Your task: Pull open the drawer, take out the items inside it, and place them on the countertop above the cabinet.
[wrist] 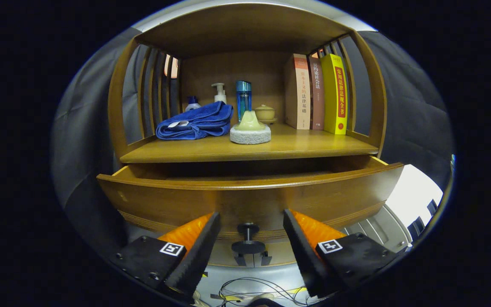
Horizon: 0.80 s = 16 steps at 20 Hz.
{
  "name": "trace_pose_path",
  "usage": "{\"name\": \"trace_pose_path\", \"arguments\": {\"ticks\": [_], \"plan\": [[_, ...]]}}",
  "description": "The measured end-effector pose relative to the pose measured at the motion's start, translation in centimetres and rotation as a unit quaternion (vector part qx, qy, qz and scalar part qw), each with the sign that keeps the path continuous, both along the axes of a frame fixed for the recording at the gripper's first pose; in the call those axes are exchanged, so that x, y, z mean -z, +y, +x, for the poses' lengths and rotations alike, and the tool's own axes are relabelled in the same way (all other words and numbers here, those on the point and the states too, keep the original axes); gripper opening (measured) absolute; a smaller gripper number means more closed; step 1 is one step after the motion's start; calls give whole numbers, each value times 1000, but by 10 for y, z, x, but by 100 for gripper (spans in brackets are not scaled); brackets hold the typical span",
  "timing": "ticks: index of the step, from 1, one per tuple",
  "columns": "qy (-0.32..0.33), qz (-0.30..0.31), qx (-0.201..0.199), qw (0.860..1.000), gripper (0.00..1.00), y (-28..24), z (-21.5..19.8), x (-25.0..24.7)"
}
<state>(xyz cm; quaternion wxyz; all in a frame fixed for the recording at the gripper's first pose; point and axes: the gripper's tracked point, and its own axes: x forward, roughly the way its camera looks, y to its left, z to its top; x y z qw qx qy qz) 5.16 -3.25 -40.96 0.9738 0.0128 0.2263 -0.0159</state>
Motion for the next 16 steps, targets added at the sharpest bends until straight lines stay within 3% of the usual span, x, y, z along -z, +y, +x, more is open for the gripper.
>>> {"name": "trace_pose_path", "arguments": {"ticks": [9, 16], "plan": [[-1, 2, 3, 1000, 98, -2, 55, 13], [5, 14, 6, 1000, 99, -1, 53, 23]]}}
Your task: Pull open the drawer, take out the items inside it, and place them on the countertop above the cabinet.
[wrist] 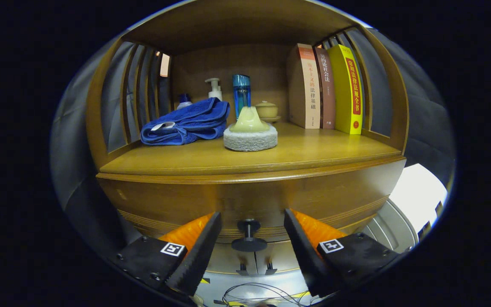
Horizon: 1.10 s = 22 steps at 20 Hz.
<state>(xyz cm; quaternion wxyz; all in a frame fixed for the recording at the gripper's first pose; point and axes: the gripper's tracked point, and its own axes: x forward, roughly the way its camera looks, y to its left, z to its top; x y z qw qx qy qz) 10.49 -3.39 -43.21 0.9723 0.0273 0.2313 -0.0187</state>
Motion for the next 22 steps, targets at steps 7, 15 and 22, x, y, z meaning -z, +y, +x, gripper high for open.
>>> {"name": "trace_pose_path", "arguments": {"ticks": [7, 15, 22], "plan": [[-15, 7, 3, 1000, 99, -5, -15, -45], [-77, -24, -9, 997, 99, 4, -55, -173], [-119, 5, -13, 993, 99, 18, -52, -261]]}}
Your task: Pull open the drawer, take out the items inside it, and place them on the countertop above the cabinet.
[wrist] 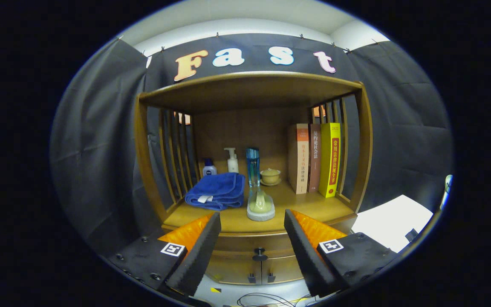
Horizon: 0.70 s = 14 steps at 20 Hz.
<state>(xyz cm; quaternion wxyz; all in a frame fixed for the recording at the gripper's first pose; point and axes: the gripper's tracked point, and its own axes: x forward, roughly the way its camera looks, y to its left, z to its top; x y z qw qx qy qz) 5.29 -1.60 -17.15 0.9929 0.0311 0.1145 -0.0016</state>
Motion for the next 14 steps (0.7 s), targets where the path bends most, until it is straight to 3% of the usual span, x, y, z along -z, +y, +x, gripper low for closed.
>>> {"name": "trace_pose_path", "arguments": {"ticks": [5, 14], "plan": [[-23, -39, -2, 999, 99, -6, -9, -37], [-33, -34, 8, 999, 99, -18, -11, -48]]}}
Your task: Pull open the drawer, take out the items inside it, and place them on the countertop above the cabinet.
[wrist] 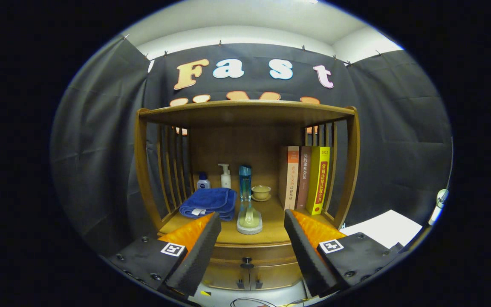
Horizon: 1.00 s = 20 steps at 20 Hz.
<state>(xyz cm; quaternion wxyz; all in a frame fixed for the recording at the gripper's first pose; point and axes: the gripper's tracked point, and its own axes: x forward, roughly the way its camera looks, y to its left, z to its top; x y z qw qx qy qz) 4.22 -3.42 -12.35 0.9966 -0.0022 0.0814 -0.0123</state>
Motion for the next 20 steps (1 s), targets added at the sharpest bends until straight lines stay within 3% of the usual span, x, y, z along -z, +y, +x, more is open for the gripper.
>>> {"name": "trace_pose_path", "arguments": {"ticks": [20], "plan": [[-20, 14, -2, 1000, 98, -4, -8, -18]]}}
